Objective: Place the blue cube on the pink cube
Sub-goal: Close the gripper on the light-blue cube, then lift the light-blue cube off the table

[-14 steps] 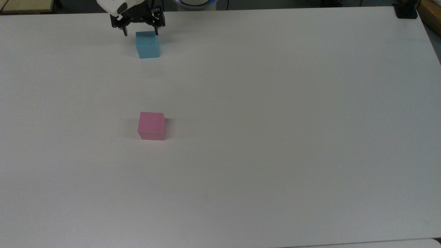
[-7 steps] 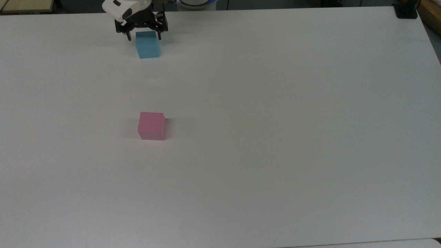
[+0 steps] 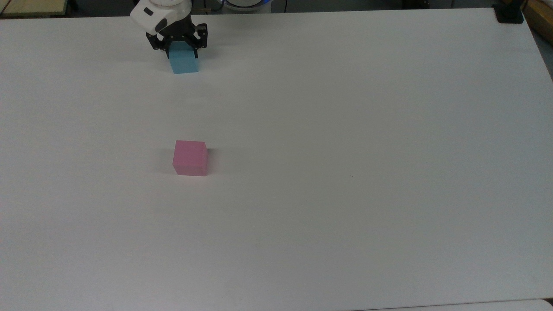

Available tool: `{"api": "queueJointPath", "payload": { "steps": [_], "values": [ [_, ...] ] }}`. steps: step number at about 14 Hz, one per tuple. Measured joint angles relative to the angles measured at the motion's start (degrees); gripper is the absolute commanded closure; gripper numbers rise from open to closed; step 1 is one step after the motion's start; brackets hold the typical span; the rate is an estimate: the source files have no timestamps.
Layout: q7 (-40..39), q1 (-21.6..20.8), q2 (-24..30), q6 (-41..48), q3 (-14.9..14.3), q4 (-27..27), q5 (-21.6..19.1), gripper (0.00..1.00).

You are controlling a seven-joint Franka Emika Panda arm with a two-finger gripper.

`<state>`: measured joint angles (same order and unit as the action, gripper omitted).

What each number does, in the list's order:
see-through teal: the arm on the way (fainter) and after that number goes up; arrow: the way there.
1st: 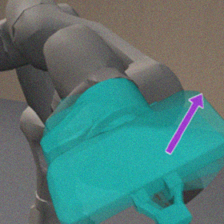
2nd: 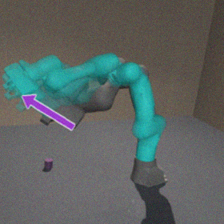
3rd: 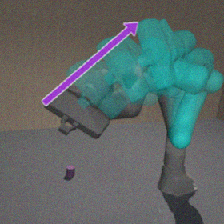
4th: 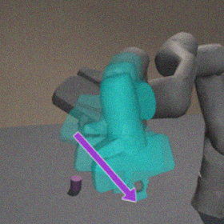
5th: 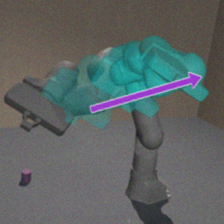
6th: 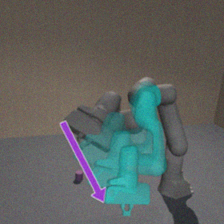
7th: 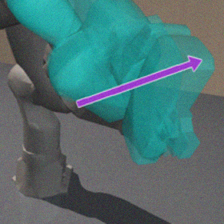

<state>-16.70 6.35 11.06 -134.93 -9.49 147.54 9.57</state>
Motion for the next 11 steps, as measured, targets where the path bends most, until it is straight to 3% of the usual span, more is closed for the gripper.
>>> {"api": "queueJointPath", "payload": {
  "steps": [7,11],
  "values": [
    [-0.81,0.0,0.71,2.15,0.0,-1.0,0.0,0.65],
    [-0.97,-0.31,5.02,14.65,0.23,-7.93,0.0,0.65]
  ]
}}
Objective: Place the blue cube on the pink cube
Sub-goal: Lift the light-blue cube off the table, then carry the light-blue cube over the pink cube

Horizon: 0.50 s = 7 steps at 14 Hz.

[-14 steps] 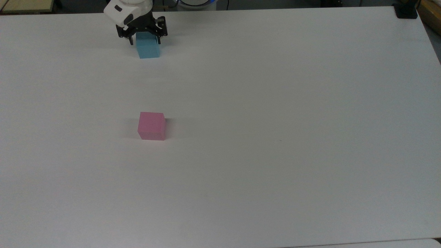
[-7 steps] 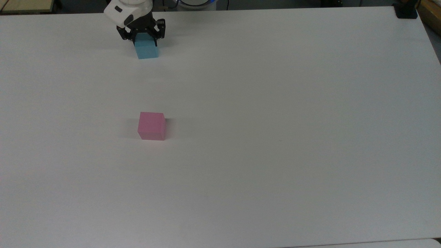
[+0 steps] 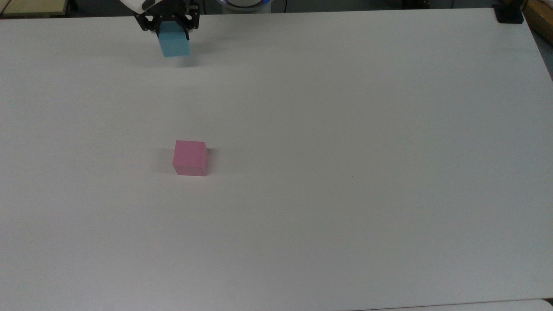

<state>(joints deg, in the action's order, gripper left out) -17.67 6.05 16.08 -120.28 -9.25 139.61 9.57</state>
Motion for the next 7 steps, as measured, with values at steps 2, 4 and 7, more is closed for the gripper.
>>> {"api": "queueJointPath", "payload": {
  "steps": [2,4,7],
  "values": [
    [0.0,-1.1,1.3,6.36,0.03,-4.57,-0.01,0.65],
    [0.0,-2.36,2.26,13.95,0.1,-10.93,-0.21,0.64],
    [0.0,-4.41,2.75,22.99,0.15,-21.3,-2.58,0.64]
  ]
}}
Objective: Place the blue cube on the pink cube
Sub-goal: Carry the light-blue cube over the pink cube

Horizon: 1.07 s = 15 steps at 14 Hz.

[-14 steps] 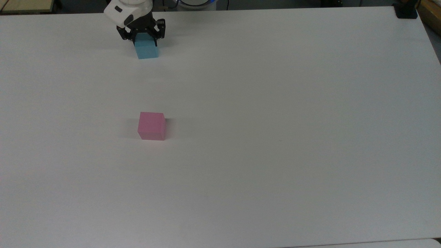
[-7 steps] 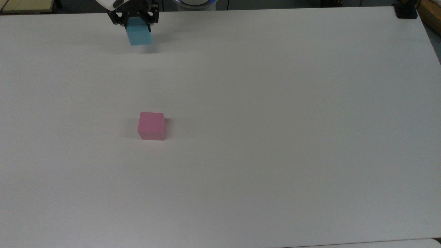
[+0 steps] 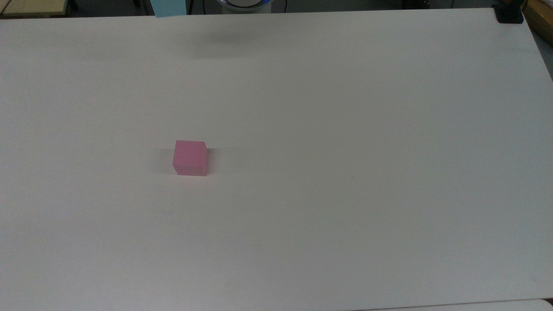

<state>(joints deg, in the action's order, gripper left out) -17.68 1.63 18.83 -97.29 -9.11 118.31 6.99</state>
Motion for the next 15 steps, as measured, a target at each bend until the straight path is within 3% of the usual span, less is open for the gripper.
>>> {"api": "queueJointPath", "payload": {
  "steps": [2,7,15],
  "values": [
    [0.0,-0.42,-0.03,4.39,0.01,-5.98,-1.37,0.63],
    [0.15,-1.97,-2.5,5.39,0.04,-10.48,-2.64,0.63],
    [5.45,-3.58,-25.06,4.84,0.1,-30.31,-5.37,0.63]
  ]
}}
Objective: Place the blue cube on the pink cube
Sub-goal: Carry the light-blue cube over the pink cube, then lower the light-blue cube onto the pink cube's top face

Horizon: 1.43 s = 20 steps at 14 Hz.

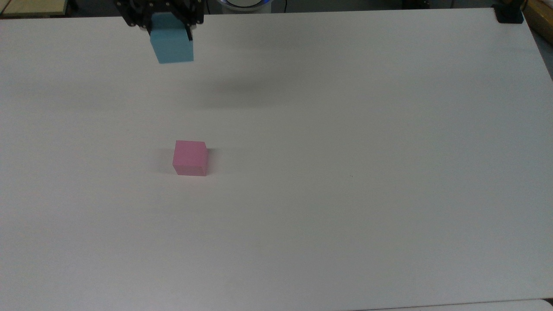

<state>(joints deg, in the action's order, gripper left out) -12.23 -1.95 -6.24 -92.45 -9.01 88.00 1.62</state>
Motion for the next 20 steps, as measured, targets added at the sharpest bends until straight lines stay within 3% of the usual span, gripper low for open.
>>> {"api": "queueJointPath", "payload": {
  "steps": [3,20],
  "values": [
    [2.29,-1.26,-7.08,-4.27,0.02,-4.49,0.0,0.63],
    [5.47,-0.01,-20.61,-16.21,-0.25,-4.97,-1.04,0.63]
  ]
}}
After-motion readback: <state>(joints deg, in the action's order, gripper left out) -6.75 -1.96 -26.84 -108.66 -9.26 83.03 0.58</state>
